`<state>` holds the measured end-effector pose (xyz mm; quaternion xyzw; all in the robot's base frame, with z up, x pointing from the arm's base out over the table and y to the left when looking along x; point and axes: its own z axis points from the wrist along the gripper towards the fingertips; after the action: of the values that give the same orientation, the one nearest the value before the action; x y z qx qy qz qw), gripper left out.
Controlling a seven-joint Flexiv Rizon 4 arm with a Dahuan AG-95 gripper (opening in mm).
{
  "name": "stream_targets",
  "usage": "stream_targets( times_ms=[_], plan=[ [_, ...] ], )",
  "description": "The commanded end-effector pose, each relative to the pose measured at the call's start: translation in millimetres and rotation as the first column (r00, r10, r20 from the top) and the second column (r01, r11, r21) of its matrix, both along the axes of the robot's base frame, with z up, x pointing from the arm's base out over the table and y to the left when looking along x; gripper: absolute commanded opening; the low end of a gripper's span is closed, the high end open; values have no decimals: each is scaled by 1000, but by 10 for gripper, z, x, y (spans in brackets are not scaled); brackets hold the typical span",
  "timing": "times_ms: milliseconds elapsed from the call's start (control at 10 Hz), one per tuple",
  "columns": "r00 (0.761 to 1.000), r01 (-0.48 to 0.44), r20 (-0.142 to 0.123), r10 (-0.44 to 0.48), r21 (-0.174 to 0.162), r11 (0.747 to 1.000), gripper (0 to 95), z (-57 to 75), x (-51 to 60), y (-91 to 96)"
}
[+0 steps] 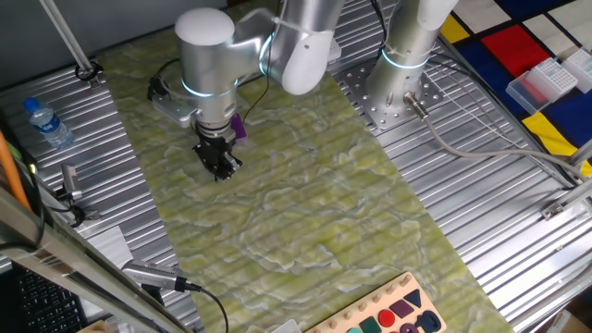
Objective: Insert a small pipette tip into the holder for small pipette tips
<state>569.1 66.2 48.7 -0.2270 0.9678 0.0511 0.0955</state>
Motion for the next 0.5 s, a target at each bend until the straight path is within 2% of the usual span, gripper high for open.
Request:
stream_targets(
  times_ms=[100,500],
  plan=[
    [1000,1,2,-1,0,1000,190,-2,4,7],
    [1000,-9,16,9,0,1000,190,-93,93,70]
  ],
)
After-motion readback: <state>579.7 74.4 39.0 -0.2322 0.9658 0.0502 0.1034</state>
